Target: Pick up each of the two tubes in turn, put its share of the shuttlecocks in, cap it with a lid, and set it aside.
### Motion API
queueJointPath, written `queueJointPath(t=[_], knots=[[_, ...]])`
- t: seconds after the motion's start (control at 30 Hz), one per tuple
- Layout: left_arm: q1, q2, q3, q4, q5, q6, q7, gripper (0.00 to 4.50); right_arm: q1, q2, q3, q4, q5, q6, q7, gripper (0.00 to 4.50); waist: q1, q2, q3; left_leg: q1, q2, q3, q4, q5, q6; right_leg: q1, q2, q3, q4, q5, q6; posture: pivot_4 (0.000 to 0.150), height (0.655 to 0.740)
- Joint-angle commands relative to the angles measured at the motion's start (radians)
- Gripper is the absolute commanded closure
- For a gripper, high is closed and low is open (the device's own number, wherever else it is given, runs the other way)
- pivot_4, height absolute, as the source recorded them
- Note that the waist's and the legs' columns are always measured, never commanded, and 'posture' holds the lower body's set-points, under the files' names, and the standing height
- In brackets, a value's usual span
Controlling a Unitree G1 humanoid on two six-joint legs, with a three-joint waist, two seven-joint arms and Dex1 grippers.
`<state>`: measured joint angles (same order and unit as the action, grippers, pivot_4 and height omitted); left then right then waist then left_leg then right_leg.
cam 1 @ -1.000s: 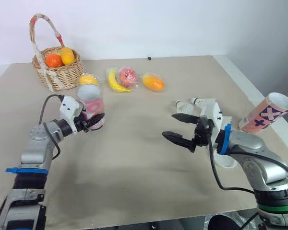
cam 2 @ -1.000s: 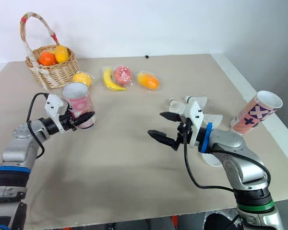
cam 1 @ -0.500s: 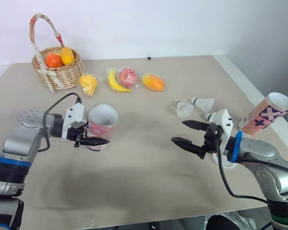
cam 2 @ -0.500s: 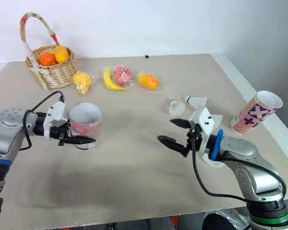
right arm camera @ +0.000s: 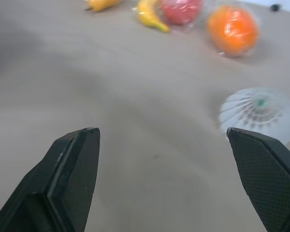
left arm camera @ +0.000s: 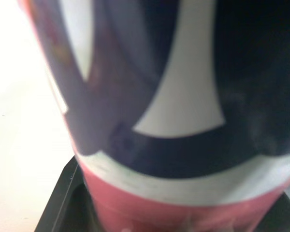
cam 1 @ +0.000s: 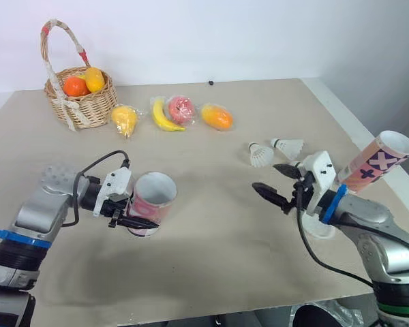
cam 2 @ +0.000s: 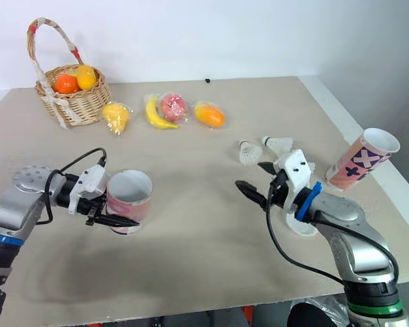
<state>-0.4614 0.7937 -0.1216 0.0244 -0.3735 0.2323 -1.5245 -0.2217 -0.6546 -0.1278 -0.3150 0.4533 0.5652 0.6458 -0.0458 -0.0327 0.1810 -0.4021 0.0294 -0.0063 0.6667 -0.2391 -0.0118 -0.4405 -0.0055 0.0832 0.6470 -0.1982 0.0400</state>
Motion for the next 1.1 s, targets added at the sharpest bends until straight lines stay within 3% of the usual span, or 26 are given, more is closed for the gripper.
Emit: queueJointPath(t=[0.03,0.3,0.9,1.0,1.1], knots=[[0.014,-0.008,-0.006,-0.028,-0.001,-0.007,0.01,2.14,-0.035,0.031,0.015,0.016,-0.037,-0.007,-0.05,0.0,0.0,0.0,0.0,0.0,0.0,0.0,0.0,0.0,0.0,0.0,0.0,0.0,0.0,0.0,0.0,0.15,0.7298],[0.035,-0.009,-0.024,-0.015,0.024,-0.04,0.015,2.14,-0.097,0.145,0.055,0.057,-0.096,0.026,-0.179,0.0,0.0,0.001,0.0,0.0,0.0,0.0,0.001,0.0,0.0,0.0,0.0,0.0,0.0,0.001,0.002,0.15,0.7298],[0.039,-0.015,-0.051,-0.033,0.043,-0.044,0.023,2.14,-0.378,0.313,0.107,0.466,-0.286,-0.033,-0.376,0.0,0.0,0.003,-0.002,0.0,-0.001,0.001,0.003,0.0,0.0,0.001,-0.001,0.001,0.0,0.002,0.002,0.15,0.7298],[0.04,-0.015,-0.051,-0.038,0.041,-0.041,0.027,2.17,-0.428,0.333,0.108,0.572,-0.312,-0.082,-0.396,1.22,0.001,0.003,-0.002,0.0,-0.001,0.001,0.003,0.0,0.0,0.001,-0.001,0.001,0.0,0.002,0.002,0.15,0.7298],[0.043,-0.014,-0.051,-0.046,0.039,-0.038,0.029,2.17,-0.453,0.345,0.111,0.633,-0.329,-0.121,-0.398,2.8,0.0,0.003,-0.002,0.0,-0.001,0.001,0.003,0.0,0.0,0.002,-0.001,0.001,0.0,0.002,0.003,0.15,0.7298]])
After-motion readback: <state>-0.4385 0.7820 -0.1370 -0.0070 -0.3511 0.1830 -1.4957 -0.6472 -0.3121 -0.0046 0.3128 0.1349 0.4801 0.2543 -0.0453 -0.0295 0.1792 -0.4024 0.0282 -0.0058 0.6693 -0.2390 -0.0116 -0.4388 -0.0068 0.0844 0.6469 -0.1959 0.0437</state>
